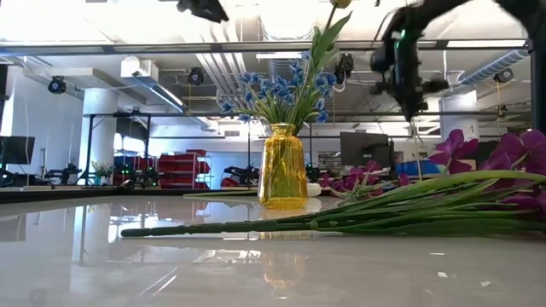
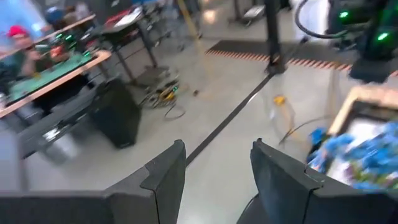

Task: Sort flowers into vase by color
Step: Put the pink flower into the yellow vase

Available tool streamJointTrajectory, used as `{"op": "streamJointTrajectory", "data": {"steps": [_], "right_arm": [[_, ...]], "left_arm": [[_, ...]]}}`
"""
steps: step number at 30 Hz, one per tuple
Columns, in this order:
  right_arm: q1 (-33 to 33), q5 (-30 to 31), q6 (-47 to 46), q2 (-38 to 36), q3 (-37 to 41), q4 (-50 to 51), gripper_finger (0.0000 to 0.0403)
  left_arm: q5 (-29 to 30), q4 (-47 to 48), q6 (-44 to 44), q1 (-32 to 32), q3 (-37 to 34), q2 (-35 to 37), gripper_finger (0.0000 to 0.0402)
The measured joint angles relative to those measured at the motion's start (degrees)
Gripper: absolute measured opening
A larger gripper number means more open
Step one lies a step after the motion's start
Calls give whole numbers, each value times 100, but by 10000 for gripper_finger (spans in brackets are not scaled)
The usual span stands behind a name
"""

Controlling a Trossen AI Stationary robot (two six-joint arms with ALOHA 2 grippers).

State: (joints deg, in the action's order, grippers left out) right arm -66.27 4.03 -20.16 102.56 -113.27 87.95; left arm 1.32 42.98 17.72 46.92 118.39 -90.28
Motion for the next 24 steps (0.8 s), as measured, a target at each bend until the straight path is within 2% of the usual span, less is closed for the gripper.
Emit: {"op": "streamJointTrajectory", "data": {"steps": [6,12,18,24], "right_arm": [[441,61,-321,-877,0,-60,8],[1295,367,-568,-1604,-52,-71,8],[2209,687,-729,-2158,-516,-128,8],[3037,921,-623,-2406,-1369,-468,8]], "left_arm": [[-815,-425,-434,-64,100,-7,166],[-1571,-450,-769,-359,425,0,166],[-1702,-553,-1101,-929,577,-2,166],[-1706,-1222,-1248,-1674,570,-125,166]]}}
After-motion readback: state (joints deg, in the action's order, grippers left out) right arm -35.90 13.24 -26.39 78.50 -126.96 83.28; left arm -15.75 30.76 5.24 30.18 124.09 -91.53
